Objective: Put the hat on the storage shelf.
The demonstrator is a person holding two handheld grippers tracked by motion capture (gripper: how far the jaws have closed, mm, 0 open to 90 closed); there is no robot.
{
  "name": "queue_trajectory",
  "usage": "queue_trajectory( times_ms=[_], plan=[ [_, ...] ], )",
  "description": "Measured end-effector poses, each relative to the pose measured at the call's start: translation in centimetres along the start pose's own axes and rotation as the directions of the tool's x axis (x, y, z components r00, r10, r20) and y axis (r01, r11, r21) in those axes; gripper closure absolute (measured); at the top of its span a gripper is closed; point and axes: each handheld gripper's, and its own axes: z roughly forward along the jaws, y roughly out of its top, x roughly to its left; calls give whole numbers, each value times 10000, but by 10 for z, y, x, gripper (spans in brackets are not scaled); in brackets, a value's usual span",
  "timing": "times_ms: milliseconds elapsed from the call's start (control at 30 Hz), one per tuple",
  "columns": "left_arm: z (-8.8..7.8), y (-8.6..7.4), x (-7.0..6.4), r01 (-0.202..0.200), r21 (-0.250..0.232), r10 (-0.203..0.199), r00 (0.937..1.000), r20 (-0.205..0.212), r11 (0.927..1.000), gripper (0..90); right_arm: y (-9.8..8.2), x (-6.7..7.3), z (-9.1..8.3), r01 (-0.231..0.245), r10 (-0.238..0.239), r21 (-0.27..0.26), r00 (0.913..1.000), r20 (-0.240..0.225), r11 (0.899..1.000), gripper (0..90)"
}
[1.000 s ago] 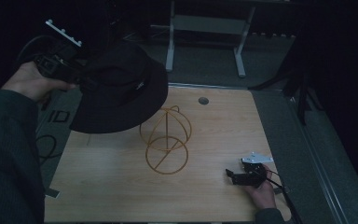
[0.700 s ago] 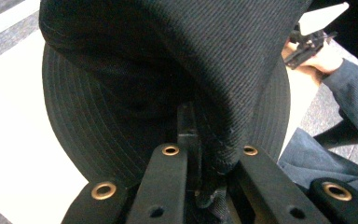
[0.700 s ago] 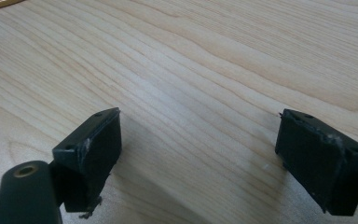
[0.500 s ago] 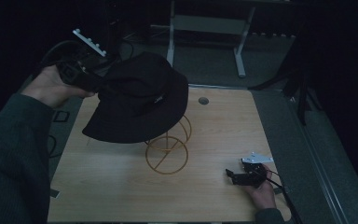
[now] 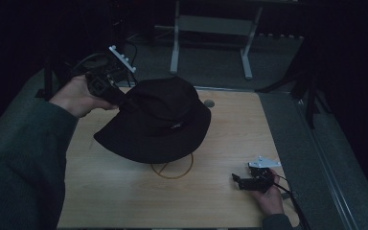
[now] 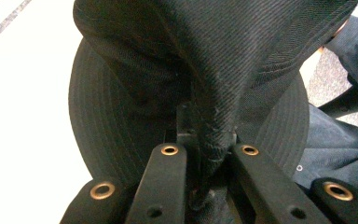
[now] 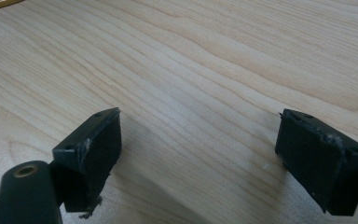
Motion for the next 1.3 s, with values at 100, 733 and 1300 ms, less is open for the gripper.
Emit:
queue_trajectory(
  times_ms=[100,733,1300],
  plan=[
    [8,2,0,-5,193,7,9999,-115,9998,866,0,0,0,-2,2,2,10000,-1,10000,142],
    [51,0,12,727,839,-686,9964,-505,9938,654,0,0,0,-7,7,3,10000,-2,10000,142],
    [30,-17,23,1471,-81,-1472,9846,-946,9891,361,0,0,0,-12,12,5,10000,-5,10000,142]
  ],
)
